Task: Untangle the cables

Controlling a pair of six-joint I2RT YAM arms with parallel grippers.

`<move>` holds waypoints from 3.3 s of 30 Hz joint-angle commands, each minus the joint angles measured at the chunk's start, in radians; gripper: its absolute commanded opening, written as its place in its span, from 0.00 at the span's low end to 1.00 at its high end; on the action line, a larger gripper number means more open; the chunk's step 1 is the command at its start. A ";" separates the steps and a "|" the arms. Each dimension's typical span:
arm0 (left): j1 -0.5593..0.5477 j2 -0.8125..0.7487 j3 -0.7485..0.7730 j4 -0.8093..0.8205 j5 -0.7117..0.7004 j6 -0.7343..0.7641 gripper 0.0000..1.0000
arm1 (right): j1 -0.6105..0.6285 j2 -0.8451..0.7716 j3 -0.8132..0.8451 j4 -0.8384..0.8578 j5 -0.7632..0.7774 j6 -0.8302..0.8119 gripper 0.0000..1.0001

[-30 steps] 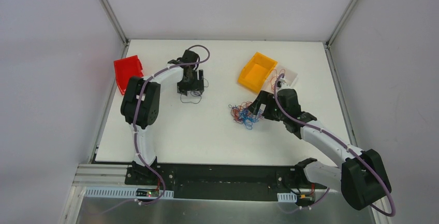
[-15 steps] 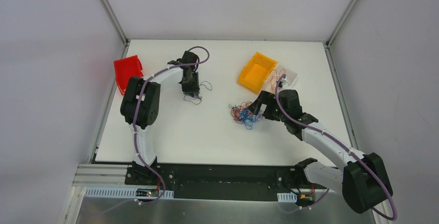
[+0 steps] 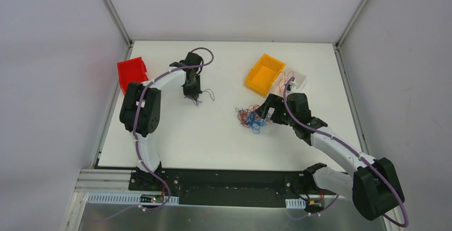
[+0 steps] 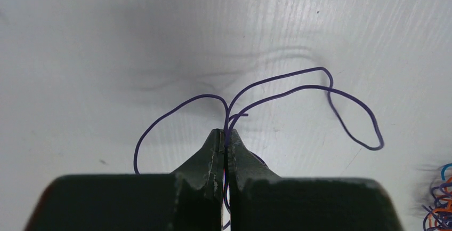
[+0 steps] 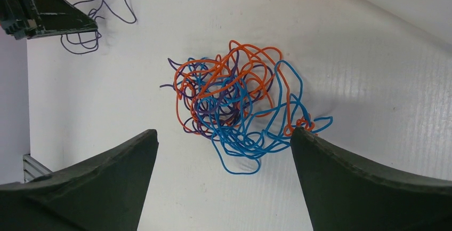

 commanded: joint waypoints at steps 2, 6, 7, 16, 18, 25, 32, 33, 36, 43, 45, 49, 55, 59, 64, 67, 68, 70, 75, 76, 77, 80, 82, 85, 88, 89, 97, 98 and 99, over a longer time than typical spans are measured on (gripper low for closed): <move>-0.001 -0.173 -0.006 -0.082 -0.147 0.044 0.00 | 0.004 -0.022 -0.011 0.054 -0.002 0.010 0.99; 0.000 -0.265 -0.027 -0.080 -0.158 0.031 0.00 | 0.005 -0.013 -0.014 0.068 -0.011 0.013 0.99; 0.000 -0.291 -0.033 -0.076 -0.166 0.027 0.00 | 0.005 -0.008 -0.014 0.070 -0.015 0.013 0.99; 0.092 -0.487 -0.073 -0.069 -0.286 0.053 0.00 | 0.005 0.035 -0.026 0.136 -0.049 0.040 0.98; 0.133 -0.536 -0.076 -0.074 -0.327 0.064 0.00 | 0.003 0.040 -0.031 0.145 -0.058 0.046 0.98; 0.365 -0.504 0.013 -0.116 -0.341 0.089 0.00 | 0.005 0.011 -0.048 0.157 -0.065 0.056 0.98; 0.535 -0.306 0.202 -0.159 -0.337 0.103 0.00 | 0.003 -0.020 -0.063 0.161 -0.062 0.059 0.98; 0.553 -0.271 0.226 -0.163 -0.339 0.100 0.00 | 0.003 -0.021 -0.065 0.160 -0.061 0.058 0.98; 0.605 -0.161 0.303 -0.172 -0.296 0.088 0.00 | 0.004 -0.029 -0.069 0.159 -0.060 0.059 0.98; 0.637 0.145 0.494 -0.194 -0.270 0.060 0.00 | 0.004 -0.016 -0.068 0.168 -0.064 0.062 0.98; 0.637 0.211 0.525 -0.195 -0.229 0.066 0.00 | 0.003 -0.011 -0.069 0.167 -0.061 0.062 0.98; 0.637 0.299 0.561 -0.207 -0.145 0.049 0.00 | 0.003 -0.006 -0.070 0.170 -0.054 0.060 0.98; 0.622 0.289 0.537 -0.207 -0.024 0.025 0.00 | 0.003 0.032 -0.057 0.179 -0.074 0.066 0.98; 0.586 0.215 0.438 -0.204 0.049 -0.035 0.00 | 0.003 0.040 -0.053 0.182 -0.081 0.071 0.98; 0.462 0.085 0.226 -0.138 -0.011 -0.081 0.00 | 0.001 0.024 -0.057 0.181 -0.077 0.070 0.98; 0.415 0.020 0.159 -0.112 -0.039 -0.096 0.00 | 0.002 0.015 -0.063 0.180 -0.077 0.072 0.98; 0.415 0.006 0.148 -0.108 -0.032 -0.102 0.00 | 0.002 0.013 -0.065 0.180 -0.078 0.072 0.98; 0.411 -0.019 0.131 -0.105 -0.007 -0.109 0.00 | 0.001 0.008 -0.066 0.179 -0.080 0.073 0.98; 0.373 -0.108 0.041 -0.076 -0.047 -0.116 0.00 | 0.002 -0.006 -0.066 0.168 -0.074 0.070 0.98; 0.372 -0.116 0.031 -0.066 -0.056 -0.114 0.00 | 0.001 -0.010 -0.067 0.167 -0.074 0.069 0.98; 0.372 -0.119 0.028 -0.063 -0.066 -0.105 0.00 | 0.002 -0.014 -0.070 0.167 -0.074 0.070 0.98; 0.372 -0.116 0.051 -0.063 -0.055 -0.088 0.00 | 0.002 -0.016 -0.073 0.167 -0.074 0.069 0.98; 0.372 -0.108 0.066 -0.062 -0.062 -0.090 0.00 | 0.002 -0.014 -0.071 0.168 -0.075 0.070 0.98; 0.372 -0.083 0.096 -0.061 -0.076 -0.085 0.05 | 0.002 -0.010 -0.070 0.167 -0.075 0.069 0.98; 0.371 -0.044 0.129 -0.062 -0.047 -0.083 0.16 | 0.001 -0.010 -0.071 0.168 -0.072 0.068 0.98; 0.368 -0.036 0.137 -0.061 -0.041 -0.085 0.18 | 0.001 -0.010 -0.072 0.168 -0.069 0.069 0.98; 0.355 -0.080 0.152 -0.063 -0.060 -0.071 0.35 | 0.000 0.011 -0.066 0.169 -0.059 0.065 0.98; 0.355 -0.089 0.153 -0.063 -0.063 -0.067 0.36 | 0.001 0.016 -0.065 0.171 -0.059 0.065 0.98; 0.354 -0.098 0.155 -0.063 -0.067 -0.062 0.38 | 0.000 0.020 -0.064 0.175 -0.062 0.067 0.98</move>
